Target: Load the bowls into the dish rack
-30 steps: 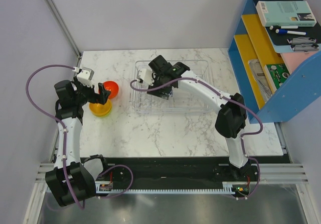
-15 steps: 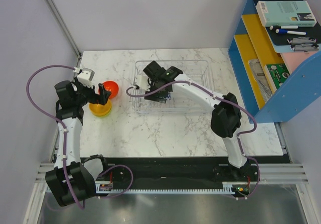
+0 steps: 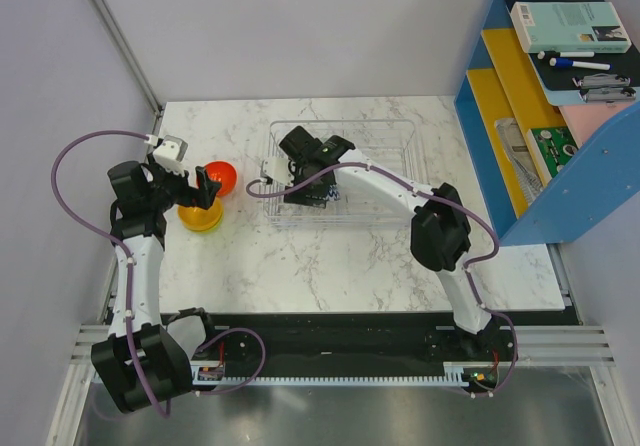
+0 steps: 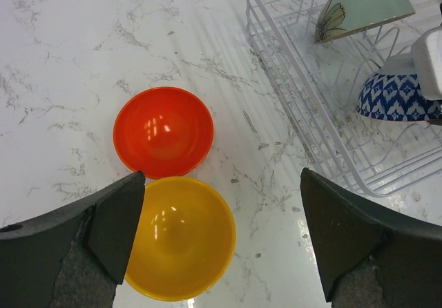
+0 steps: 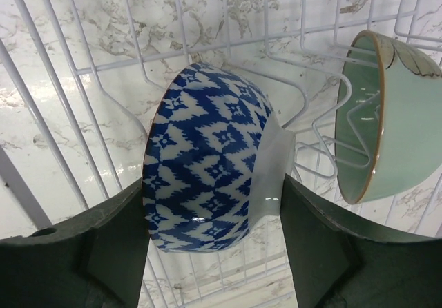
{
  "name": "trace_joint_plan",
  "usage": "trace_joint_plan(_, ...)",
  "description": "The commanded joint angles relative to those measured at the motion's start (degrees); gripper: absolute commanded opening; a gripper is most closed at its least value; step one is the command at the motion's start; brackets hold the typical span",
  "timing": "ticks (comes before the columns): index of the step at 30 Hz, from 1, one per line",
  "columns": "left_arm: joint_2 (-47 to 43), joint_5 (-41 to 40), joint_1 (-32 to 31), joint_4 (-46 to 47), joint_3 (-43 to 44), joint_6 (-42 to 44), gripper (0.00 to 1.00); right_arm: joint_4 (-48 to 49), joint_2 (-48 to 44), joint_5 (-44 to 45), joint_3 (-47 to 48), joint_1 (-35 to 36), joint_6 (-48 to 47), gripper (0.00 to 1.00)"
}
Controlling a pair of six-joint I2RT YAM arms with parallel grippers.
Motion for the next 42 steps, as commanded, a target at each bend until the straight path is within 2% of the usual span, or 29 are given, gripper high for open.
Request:
trace_joint_plan(1,-1.1,1.6,0.6,1.6,-0.1,-1.4,1.0,0.1,3.6,-4.4,1.6,0.6,0.8,0.04)
trace_joint_plan(2,-1.1,1.6,0.6,1.7,-0.2,-1.4,1.0,0.0,3.6,-4.4,1.7,0.6,0.8,0.08)
trace_joint_plan(3,-1.2,1.8,0.6,1.6,-0.1,-1.4,1.0,0.0,3.5,-4.1,1.7,0.6,0.8,0.29)
trace_joint_plan(5,-1.0,1.9,0.7,1.7,-0.1,-1.4,1.0,0.0,3.2,-4.0,1.5,0.5,0.7,0.51)
trace_joint_plan(6,-1.0,1.9,0.6,1.7,-0.1,-1.4,1.0,0.0,3.0,-3.4,1.4,0.5,0.7,0.65)
trace_joint_plan(13,-1.0,2.0,0.6,1.6,-0.1,-1.3,1.0,0.6,-0.6,0.3,2.5,0.5,1.3,0.97)
trace_joint_plan(23,1.2,-1.2,0.9,1.7,0.2,0.2,1.0,2.6,-8.3,1.2,5.1,0.6,2.9,0.98)
trace_joint_plan(28,5.1,-6.2,0.9,1.7,1.9,2.1,1.0,11.0,-14.3,3.7,-0.3,0.5,5.7,0.98)
trace_joint_plan(34,15.4,-12.6,0.9,1.7,5.8,5.0,1.0,16.5,-20.4,4.9,-8.1,0.5,8.5,0.98)
trace_joint_plan(42,31.0,-12.7,0.8,3.2,16.8,7.9,1.0,17.3,-24.8,5.5,-14.3,0.4,8.6,0.97)
